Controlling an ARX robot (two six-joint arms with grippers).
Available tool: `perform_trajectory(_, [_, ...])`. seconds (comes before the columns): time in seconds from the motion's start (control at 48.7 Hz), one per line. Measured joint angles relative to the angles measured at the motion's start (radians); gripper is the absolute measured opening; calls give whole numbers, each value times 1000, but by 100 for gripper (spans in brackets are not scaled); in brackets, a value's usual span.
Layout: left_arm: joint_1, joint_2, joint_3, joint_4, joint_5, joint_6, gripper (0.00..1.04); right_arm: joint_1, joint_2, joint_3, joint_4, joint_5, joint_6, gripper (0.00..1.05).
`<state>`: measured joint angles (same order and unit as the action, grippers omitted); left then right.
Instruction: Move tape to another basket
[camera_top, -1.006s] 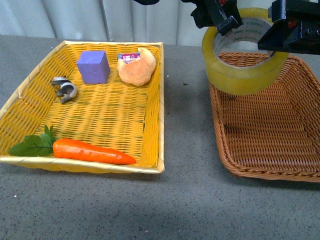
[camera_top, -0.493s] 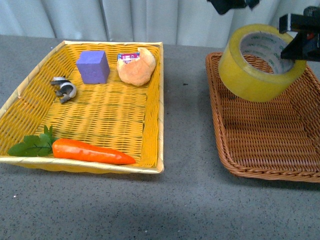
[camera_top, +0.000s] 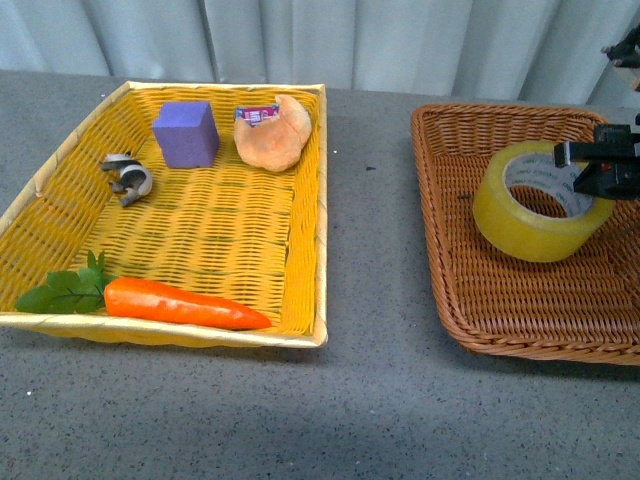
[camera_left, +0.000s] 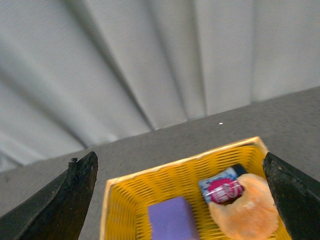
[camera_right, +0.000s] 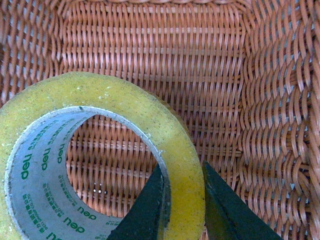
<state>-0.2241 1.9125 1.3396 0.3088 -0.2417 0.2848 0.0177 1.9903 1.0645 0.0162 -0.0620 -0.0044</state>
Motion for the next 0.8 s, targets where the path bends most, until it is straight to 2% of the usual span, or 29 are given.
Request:
perform_trajectory(0.226, [35, -17, -46, 4, -82, -107, 98, 5, 53, 1, 28, -10, -6, 16])
perform_trajectory(0.267, [36, -19, -49, -1, -97, -113, 98, 4, 53, 1, 32, -10, -3, 24])
perform_trajectory(0.452, [37, -39, -74, 30, -151, -149, 98, -11, 31, -16, 77, 11, -1, 51])
perform_trajectory(0.657, [39, -131, -154, 136, -287, -199, 98, -20, -79, -98, 191, 34, -27, 85])
perform_trajectory(0.678, [40, -145, -170, 151, -271, -208, 98, -20, -95, -111, 210, 34, -32, 88])
perform_trajectory(0.719, [58, -185, -241, 261, -124, -235, 89, -20, -124, -132, 239, 32, -45, 96])
perform_trajectory(0.739, [66, -207, -282, 314, -48, -246, 85, -20, -133, -135, 242, 31, -48, 98])
perform_trajectory(0.76, [71, -220, -309, 343, -22, -248, 82, -20, -136, -140, 257, 33, -48, 97])
perform_trajectory(0.801, [85, -280, -422, 431, 90, -262, 70, -19, -119, -225, 554, 59, -29, 87])
